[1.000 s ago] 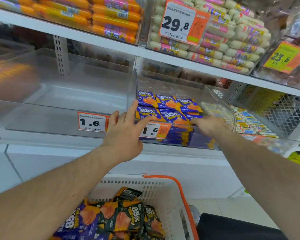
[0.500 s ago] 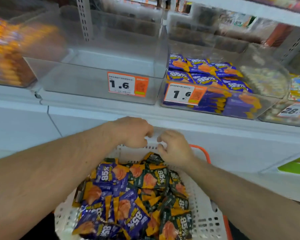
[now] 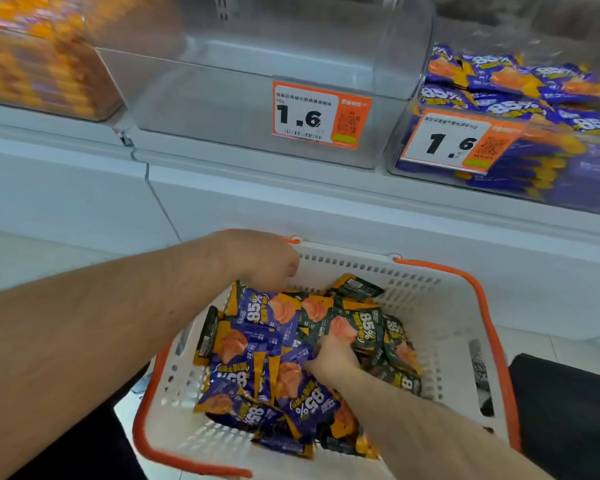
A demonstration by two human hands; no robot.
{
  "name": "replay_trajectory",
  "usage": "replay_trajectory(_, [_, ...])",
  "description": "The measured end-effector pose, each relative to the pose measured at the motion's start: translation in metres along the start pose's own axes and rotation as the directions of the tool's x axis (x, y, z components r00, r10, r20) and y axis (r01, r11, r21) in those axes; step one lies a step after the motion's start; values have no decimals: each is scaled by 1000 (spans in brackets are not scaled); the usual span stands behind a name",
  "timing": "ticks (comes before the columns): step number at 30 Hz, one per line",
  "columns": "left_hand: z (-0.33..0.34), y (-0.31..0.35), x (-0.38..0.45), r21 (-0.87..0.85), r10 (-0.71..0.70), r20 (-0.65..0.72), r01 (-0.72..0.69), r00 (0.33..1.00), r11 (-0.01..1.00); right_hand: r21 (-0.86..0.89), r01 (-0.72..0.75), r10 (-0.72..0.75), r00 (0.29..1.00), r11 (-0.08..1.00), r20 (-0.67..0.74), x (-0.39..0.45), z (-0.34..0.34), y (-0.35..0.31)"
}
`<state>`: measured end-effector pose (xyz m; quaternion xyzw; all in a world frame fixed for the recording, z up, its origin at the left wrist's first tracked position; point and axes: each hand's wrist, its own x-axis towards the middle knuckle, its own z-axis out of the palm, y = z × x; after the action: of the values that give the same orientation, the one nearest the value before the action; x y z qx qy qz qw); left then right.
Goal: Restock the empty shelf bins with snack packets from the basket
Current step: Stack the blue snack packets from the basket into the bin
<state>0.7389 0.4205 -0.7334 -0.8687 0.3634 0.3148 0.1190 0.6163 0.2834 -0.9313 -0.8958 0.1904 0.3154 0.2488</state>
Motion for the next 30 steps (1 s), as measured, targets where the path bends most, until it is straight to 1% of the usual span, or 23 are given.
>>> replay_trajectory(2, [0, 0, 3, -12, 4, -3, -4, 1000, 1000, 63, 8, -6, 999, 998, -42, 2, -5, 0])
replay_trajectory(4, [-2, 2, 5, -16, 10, -22, -10, 1000, 1000, 135, 39, -32, 998, 990, -54, 0, -15, 0])
replay_trajectory(5, [-4, 4, 5, -13, 9, -30, -10, 999, 1000, 149, 62, -55, 997, 987, -52, -2, -23, -1])
replay_trajectory(7, [-8, 9, 5, -42, 6, -56, -8, 998, 999, 120, 132, -126, 991, 984, -49, -8, -44, -7])
replay_trajectory(9, [-14, 15, 3, -153, -10, -95, -5, 995, 988, 49, 245, -242, 969, 968, -46, -20, -75, -15])
replay_trajectory(11, [-20, 19, 3, -320, -35, -143, -12, 989, 947, -29, 354, -355, 932, 935, -73, -34, -113, -25])
replay_trajectory(13, [-30, 23, 1, -468, -64, -166, -22, 984, 884, -38, 434, -435, 891, 900, -129, -51, -152, -35])
replay_trajectory(15, [-43, 28, -3, -609, -64, -172, -55, 983, 791, -26, 504, -499, 846, 863, -186, -71, -191, -45])
replay_trajectory(18, [-63, 39, -13, -807, -10, -210, -168, 978, 567, 69, 584, -543, 787, 809, -294, -105, -244, -60])
replay_trajectory(19, [-70, 43, -18, -848, -7, -233, -200, 972, 490, 83, 595, -542, 773, 799, -329, -116, -258, -64])
replay_trajectory(21, [-81, 51, -28, -869, -5, -330, -302, 944, 392, 43, 614, -549, 734, 788, -401, -137, -281, -71])
replay_trajectory(22, [-87, 54, -31, -861, -21, -402, -370, 915, 350, 4, 629, -554, 688, 778, -469, -146, -289, -74])
replay_trajectory(23, [-94, 58, -36, -842, -52, -485, -450, 873, 297, -57, 637, -542, 603, 769, -585, -153, -296, -75])
replay_trajectory(24, [-100, 60, -40, -824, -97, -552, -524, 828, 213, -141, 623, -505, 457, 769, -732, -161, -301, -76])
replay_trajectory(25, [-106, 62, -43, -804, -145, -595, -585, 791, 108, -221, 596, -450, 266, 772, -853, -168, -304, -75])
replay_trajectory(26, [-111, 64, -45, -777, -194, -619, -630, 761, 8, -261, 578, -373, 82, 774, -924, -173, -306, -74])
replay_trajectory(27, [-115, 67, -47, -746, -254, -628, -662, 736, -72, -252, 594, -277, -51, 764, -960, -177, -306, -72])
replay_trajectory(28, [-119, 69, -48, -716, -324, -626, -687, 709, -121, -204, 633, -173, -111, 747, -979, -179, -306, -71])
replay_trajectory(29, [-123, 72, -49, -688, -381, -620, -709, 686, -156, -132, 680, -74, -114, 721, -991, -181, -305, -71])
replay_trajectory(30, [-127, 75, -49, -661, -416, -613, -724, 672, -197, -19, 749, 16, -39, 663, -999, -184, -302, -72])
